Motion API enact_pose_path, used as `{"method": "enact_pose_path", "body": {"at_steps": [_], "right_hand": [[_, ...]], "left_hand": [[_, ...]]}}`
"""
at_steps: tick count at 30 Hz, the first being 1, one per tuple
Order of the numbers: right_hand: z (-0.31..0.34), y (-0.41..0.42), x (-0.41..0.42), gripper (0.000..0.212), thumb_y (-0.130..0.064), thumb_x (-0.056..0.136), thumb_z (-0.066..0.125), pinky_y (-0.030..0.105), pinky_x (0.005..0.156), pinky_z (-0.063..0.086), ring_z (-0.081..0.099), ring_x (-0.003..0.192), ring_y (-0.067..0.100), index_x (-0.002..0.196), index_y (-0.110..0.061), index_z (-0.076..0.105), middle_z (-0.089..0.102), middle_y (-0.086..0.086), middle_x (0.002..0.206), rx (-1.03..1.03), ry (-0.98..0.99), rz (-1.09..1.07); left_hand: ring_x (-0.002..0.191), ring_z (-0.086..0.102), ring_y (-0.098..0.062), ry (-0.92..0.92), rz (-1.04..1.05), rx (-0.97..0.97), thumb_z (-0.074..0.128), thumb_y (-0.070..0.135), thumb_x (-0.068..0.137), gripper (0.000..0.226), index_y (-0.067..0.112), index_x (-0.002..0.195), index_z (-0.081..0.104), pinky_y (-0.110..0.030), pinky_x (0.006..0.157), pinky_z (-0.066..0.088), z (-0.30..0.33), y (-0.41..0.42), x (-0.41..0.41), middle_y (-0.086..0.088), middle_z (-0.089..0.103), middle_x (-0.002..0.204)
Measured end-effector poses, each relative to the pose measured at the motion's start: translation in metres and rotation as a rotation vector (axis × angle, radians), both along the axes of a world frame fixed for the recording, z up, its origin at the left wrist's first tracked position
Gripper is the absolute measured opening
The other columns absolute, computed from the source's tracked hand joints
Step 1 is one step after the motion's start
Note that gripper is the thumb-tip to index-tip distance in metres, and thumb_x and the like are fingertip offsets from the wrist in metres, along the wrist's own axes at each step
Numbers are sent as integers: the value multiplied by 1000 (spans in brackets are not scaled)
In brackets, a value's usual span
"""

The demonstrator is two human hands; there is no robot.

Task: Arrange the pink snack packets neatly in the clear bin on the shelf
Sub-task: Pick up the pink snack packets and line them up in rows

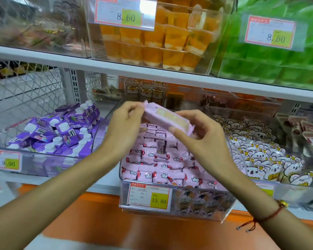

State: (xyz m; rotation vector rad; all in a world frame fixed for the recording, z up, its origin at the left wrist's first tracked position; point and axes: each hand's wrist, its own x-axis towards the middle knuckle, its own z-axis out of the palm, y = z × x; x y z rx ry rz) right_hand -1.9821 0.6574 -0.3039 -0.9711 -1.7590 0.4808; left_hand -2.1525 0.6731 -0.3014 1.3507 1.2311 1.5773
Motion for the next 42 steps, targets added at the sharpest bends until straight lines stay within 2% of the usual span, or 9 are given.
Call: {"method": "enact_pose_path", "body": {"at_steps": [3, 6, 9, 14, 19, 27, 33, 37, 42], "right_hand": [[5, 3, 4, 16, -29, 88, 63, 17, 60, 52, 69, 68, 12, 96, -17, 70, 74, 0, 80, -237, 186, -25], [10, 7, 8, 24, -33, 87, 63, 18, 58, 54, 69, 65, 15, 96, -12, 71, 74, 8, 79, -464, 319, 36], [12, 8, 8, 25, -36, 83, 67, 15, 53, 53, 66, 57, 12, 91, -13, 70, 74, 13, 77, -590, 432, 57], [11, 9, 13, 41, -50, 77, 65, 17, 58, 53, 69, 69, 14, 101, -16, 66, 74, 5, 89, -626, 510, 162], [6, 10, 7, 43, -15, 84, 68, 20, 68, 55, 69, 82, 16, 122, -6, 50, 69, 13, 104, -440, 446, 67], [4, 9, 3, 34, -8, 84, 68, 10, 66, 46, 60, 67, -7, 113, -6, 49, 64, -24, 73, -110, 156, 88], [-8, 24, 17, 49, -23, 90, 62, 29, 88, 51, 61, 102, 10, 133, -21, 38, 57, -3, 124, -364, -115, 33], [-26, 26, 24, 32, -25, 92, 58, 6, 72, 39, 52, 82, -7, 123, -19, 56, 60, -11, 104, -298, -605, -23], [-28, 27, 27, 25, -28, 93, 56, -1, 62, 34, 43, 68, -19, 117, -22, 62, 48, -22, 88, -219, -688, -35]], "left_hand": [[128, 43, -10, 425, -122, 124, 50, 14, 92, 43, 32, 131, 44, -39, 109, 35, 5, -4, -10, 15, 42, 139], [131, 36, -4, 633, -257, 200, 57, -2, 82, 57, 33, 126, 47, -30, 107, 34, 7, -9, -13, 17, 35, 144], [106, 57, -4, 609, -279, 205, 67, 6, 83, 46, 28, 121, 54, -29, 91, 50, 8, -9, -15, 11, 59, 122], [100, 61, -3, 569, -300, 204, 69, 24, 83, 38, 25, 120, 61, -27, 86, 53, 8, -6, -15, 14, 64, 112], [98, 64, -9, 545, -317, 114, 69, 31, 82, 31, 28, 112, 61, -31, 86, 54, -2, 0, -8, 12, 65, 110], [113, 54, 1, 572, -318, 257, 61, 28, 90, 55, 31, 139, 39, -29, 99, 46, -2, 5, -5, 15, 55, 126], [106, 56, -8, 709, -365, 294, 58, 24, 93, 76, 54, 144, 10, -38, 89, 52, -8, 11, -7, 6, 49, 120], [109, 52, -15, 810, -377, 266, 55, 22, 94, 60, 52, 138, 26, -45, 93, 47, -14, 16, -1, 7, 43, 117], [101, 60, -18, 1003, -255, 285, 64, 26, 87, 46, 40, 122, 37, -40, 83, 50, -15, 20, 1, 9, 51, 122]]}}
